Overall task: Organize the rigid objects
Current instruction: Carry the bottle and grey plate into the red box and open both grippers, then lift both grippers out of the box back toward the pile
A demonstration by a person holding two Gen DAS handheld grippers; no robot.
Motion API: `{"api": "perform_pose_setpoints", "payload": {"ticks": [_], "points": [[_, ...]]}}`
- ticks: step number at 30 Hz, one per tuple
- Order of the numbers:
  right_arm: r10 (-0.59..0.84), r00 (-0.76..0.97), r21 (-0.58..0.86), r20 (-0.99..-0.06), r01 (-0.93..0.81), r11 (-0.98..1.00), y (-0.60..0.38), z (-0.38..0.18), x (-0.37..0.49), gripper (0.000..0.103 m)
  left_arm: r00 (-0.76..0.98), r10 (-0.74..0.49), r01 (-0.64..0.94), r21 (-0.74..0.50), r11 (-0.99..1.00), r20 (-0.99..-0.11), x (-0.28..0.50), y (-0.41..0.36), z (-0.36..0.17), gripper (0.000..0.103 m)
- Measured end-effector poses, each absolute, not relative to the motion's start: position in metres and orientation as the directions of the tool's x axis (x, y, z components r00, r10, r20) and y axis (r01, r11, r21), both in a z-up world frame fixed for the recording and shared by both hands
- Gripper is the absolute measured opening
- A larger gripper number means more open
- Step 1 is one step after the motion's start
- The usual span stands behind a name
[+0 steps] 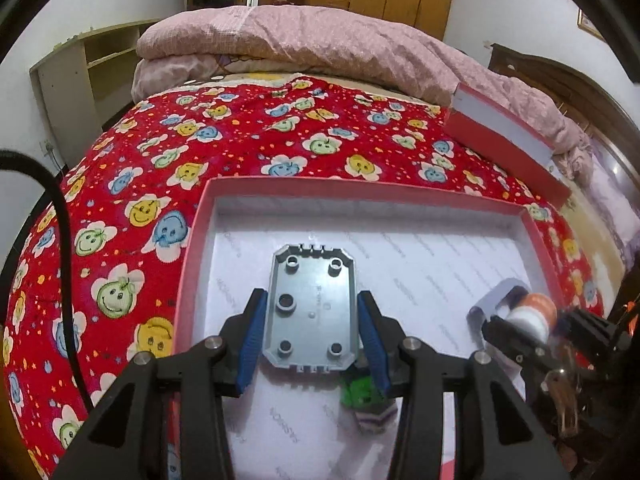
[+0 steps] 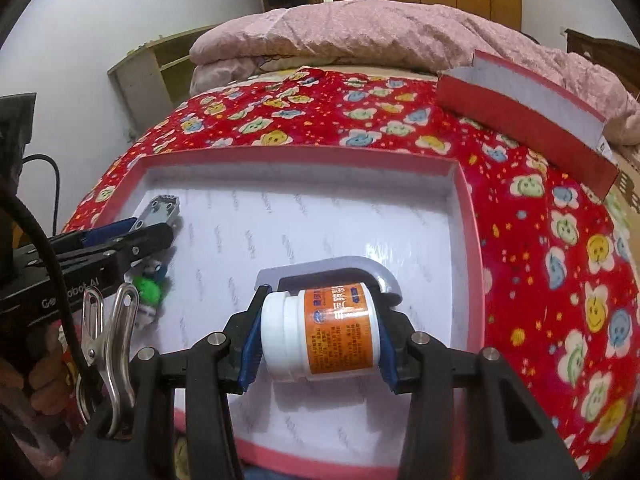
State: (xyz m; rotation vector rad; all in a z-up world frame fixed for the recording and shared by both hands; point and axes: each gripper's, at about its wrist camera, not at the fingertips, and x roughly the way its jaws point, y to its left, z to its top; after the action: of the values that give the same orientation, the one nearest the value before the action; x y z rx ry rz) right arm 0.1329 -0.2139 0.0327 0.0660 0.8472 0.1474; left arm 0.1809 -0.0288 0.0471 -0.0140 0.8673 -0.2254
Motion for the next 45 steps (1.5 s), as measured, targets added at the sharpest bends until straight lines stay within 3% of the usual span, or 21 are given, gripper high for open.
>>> {"api": "perform_pose_setpoints", "payload": {"ticks": [8, 13, 19, 26, 36, 45], "points": [[0.139, 0.668, 0.102, -0.731, -0.096, 0.99, -0.211, 0.031, 0.135, 0.048, 0.63, -0.197, 0.189, -0.098, 0.977, -0.751, 0.182, -0.031, 0.046, 0.052], [0.135, 0.671, 0.076, -0.729, -0.115, 0.99, -0.209, 0.03, 0.136, 0.049, 0.622, -0.232, 0.222, -0.115, 0.968, -0.748, 0.179, -0.036, 0.048, 0.075], [0.171, 0.673, 0.078, -0.719, -0.167, 0.983, -0.204, 0.03, 0.137, 0.069, 0.628, -0.207, 0.181, -0.118, 0.976, -0.75, 0.18, -0.027, 0.051, 0.075], [0.188, 0.669, 0.106, -0.719, -0.161, 0.981, -0.208, 0.03, 0.139, 0.085, 0.615, -0.209, 0.174, -0.128, 0.976, -0.76, 0.177, -0.023, 0.057, 0.077], [0.178, 0.686, 0.114, -0.705, -0.138, 0.984, -0.214, 0.034, 0.135, 0.086, 0.66, -0.165, 0.184, -0.056, 0.981, -0.733, 0.159, -0.028, 0.072, 0.079], [0.214, 0.684, 0.125, -0.698, -0.178, 0.976, -0.21, 0.05, 0.118, 0.086, 0.67, -0.172, 0.183, -0.064, 0.981, -0.722, 0.133, -0.02, 0.086, 0.08]]}}
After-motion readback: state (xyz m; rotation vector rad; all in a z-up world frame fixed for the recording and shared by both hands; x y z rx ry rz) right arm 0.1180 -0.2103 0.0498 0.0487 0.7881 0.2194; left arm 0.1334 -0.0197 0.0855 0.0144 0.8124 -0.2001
